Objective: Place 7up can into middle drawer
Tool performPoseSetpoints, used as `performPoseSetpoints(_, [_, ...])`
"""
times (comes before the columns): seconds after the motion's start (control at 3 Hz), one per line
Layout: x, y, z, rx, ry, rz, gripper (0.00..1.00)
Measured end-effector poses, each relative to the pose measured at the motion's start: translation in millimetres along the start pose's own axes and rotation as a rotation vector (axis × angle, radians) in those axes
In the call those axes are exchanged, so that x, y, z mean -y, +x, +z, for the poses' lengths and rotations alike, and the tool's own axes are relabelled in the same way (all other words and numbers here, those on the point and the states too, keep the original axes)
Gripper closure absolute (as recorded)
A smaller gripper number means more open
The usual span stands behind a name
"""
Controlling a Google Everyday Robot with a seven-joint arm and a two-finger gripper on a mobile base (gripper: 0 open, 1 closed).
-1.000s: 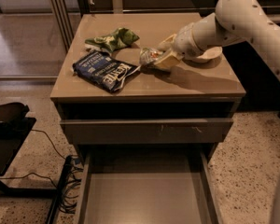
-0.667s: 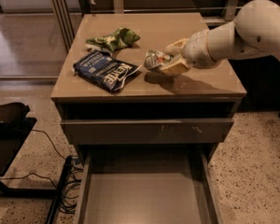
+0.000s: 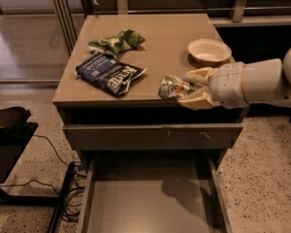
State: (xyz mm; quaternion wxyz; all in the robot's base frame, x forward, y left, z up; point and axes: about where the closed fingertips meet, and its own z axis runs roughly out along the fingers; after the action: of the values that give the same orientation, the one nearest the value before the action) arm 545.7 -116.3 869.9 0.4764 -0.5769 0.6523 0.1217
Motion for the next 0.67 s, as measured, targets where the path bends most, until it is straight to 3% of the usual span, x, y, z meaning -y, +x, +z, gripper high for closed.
performPoseSetpoints(0.33, [-48,9,-10,0.009,0.008,0.024,1.00])
performPoseSetpoints(0.67, [-97,31,26,0.043,-0.035,0.124,1.00])
